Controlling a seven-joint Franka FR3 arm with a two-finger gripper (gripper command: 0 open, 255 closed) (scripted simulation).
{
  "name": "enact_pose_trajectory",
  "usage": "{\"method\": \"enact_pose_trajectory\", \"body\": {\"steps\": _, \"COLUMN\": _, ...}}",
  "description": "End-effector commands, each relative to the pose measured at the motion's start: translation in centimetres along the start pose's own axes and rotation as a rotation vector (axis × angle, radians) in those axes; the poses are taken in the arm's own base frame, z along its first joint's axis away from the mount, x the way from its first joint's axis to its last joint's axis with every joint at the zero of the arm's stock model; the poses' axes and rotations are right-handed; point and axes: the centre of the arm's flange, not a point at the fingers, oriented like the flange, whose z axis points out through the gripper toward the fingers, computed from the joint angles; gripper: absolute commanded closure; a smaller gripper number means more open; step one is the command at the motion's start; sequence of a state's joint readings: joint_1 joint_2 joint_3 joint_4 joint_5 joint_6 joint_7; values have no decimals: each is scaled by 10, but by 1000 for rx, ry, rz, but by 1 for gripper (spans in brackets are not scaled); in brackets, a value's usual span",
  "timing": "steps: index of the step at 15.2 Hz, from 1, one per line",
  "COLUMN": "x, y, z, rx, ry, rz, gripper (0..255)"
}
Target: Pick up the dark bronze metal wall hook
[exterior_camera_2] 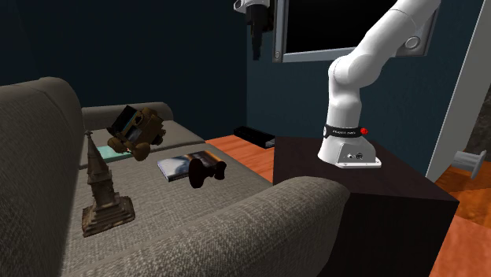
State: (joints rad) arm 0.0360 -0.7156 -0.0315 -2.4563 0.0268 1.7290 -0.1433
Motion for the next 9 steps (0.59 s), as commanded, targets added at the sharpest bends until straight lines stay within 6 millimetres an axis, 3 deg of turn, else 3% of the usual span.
{"method": "enact_pose_trajectory", "body": {"steps": 1, "x": 12, "y": -6, "z": 21, "rx": -2, "ry": 1, "rz": -23, "gripper": 0}}
{"method": "enact_pose_trajectory", "body": {"steps": 9, "x": 58, "y": -36, "z": 112, "rx": -9, "ry": -1, "rz": -113, "gripper": 0}}
